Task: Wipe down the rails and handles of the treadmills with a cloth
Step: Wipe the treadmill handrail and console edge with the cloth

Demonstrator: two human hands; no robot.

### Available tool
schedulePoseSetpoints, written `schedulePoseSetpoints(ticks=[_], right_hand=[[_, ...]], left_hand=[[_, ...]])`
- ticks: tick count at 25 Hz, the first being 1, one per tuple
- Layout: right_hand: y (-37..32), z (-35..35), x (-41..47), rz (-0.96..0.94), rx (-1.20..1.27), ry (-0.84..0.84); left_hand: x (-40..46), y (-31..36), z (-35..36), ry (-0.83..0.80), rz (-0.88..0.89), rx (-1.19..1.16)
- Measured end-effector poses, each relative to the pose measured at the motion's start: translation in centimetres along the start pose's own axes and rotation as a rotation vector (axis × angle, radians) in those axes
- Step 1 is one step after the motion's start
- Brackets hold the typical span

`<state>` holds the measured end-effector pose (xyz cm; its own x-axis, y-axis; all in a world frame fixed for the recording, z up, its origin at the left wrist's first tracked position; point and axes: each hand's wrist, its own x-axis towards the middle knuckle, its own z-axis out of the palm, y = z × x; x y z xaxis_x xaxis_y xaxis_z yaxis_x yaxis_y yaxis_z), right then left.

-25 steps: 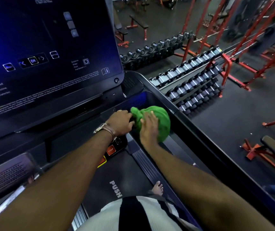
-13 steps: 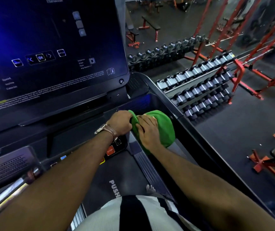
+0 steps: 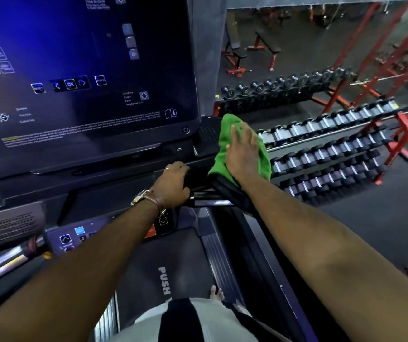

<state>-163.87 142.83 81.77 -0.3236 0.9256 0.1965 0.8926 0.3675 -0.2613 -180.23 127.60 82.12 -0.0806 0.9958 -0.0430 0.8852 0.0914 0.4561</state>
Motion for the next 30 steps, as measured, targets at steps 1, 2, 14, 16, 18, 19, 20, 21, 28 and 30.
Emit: schedulePoseSetpoints(ticks=[1, 2, 14, 16, 18, 19, 20, 21, 28, 30], right_hand=[[0.1, 1.3, -0.2, -0.075, -0.074, -0.155], [0.7, 2.3, -0.1, -0.143, -0.121, -0.246], [7.2, -1.2, -1.5, -0.429, 0.067, -0.384], [7.7, -2.4, -2.5, -0.382, 0.319, -0.497], [6.4, -2.5, -4.3, -0.415, 0.498, -0.548], [5.3, -1.9, -5.2, -0.463, 0.530, -0.616], [4.2, -1.5, -5.9, -0.553, 0.520, -0.653], [3.4, -1.3, -6.4, -0.647, 0.495, -0.665], [2.3, -1.2, -6.4, -0.873, 0.200, -0.555], [-0.9, -0.7, -7.3, -1.045, 0.006, -0.509]], left_hand=[[0.2, -0.1, 0.2, -0.003, -0.017, 0.018], [0.4, -0.3, 0.4, -0.008, -0.032, 0.035], [0.3, 0.2, 0.4, -0.013, -0.040, 0.131], [0.3, 0.4, 0.2, -0.027, -0.053, 0.129], [0.3, 0.8, 0.0, -0.060, -0.074, 0.148], [0.3, 1.0, -0.1, -0.077, -0.080, 0.160], [0.3, 1.1, -0.1, -0.086, -0.085, 0.171], [0.2, 1.3, -0.2, -0.091, -0.089, 0.182], [-1.1, 1.0, -0.2, -0.020, -0.081, 0.133], [-1.3, 1.1, -0.4, 0.009, -0.081, 0.116]])
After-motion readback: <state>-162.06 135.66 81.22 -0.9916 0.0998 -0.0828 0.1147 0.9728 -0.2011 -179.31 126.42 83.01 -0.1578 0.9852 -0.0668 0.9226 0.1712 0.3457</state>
